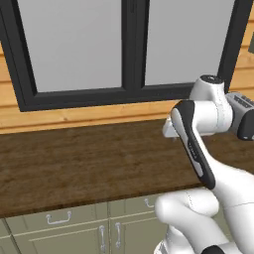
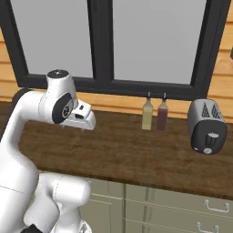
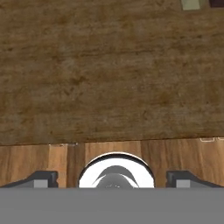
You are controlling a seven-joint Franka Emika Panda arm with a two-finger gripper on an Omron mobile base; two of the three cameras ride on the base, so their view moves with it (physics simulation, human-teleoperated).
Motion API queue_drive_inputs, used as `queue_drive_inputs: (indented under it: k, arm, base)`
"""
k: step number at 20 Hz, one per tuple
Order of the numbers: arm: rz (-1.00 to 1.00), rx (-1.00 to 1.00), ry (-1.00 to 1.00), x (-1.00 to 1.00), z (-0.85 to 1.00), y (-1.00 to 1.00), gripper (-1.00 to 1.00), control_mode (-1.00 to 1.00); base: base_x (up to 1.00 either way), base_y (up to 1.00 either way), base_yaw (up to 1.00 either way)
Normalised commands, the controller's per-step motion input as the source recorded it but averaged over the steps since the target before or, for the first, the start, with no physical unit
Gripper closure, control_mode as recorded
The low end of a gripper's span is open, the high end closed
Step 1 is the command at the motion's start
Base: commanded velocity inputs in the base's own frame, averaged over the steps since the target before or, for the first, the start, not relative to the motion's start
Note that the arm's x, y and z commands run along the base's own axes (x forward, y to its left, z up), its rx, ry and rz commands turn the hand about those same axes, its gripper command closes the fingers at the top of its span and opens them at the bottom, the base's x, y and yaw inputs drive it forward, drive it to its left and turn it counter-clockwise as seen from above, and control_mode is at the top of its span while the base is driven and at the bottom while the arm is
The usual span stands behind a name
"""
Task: Take a straw from the drawer in front and place it inside the glass cup on the dining counter.
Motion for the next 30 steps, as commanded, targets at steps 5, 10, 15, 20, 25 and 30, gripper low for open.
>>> queue_drive_inputs:
  k: [5, 10, 15, 20, 25, 30]
  arm:
    - [-0.07, 0.12, 0.00, -0.50, -0.49, 0.00, -1.00, -1.00]
    - [-0.18, 0.10, -0.01, -0.47, -0.18, 0.05, -1.00, 1.00]
    - [0.00, 0.00, 0.00, 0.00, 0.00, 0.00, -1.00, 1.00]
    - [0.00, 0.00, 0.00, 0.00, 0.00, 0.00, -1.00, 1.00]
    - [0.00, 0.00, 0.00, 0.00, 0.00, 0.00, -1.00, 1.00]
    - [0.00, 0.00, 0.00, 0.00, 0.00, 0.00, -1.00, 1.00]
  base:
    - [0.00, 0.00, 0.00]
    - [-0.12, 0.01, -0.05]
    - [-0.61, 0.12, -0.31]
    - [-0.60, 0.34, -0.43]
    - [-0.51, 0.61, -0.53]
    - [-0.53, 0.61, -0.54]
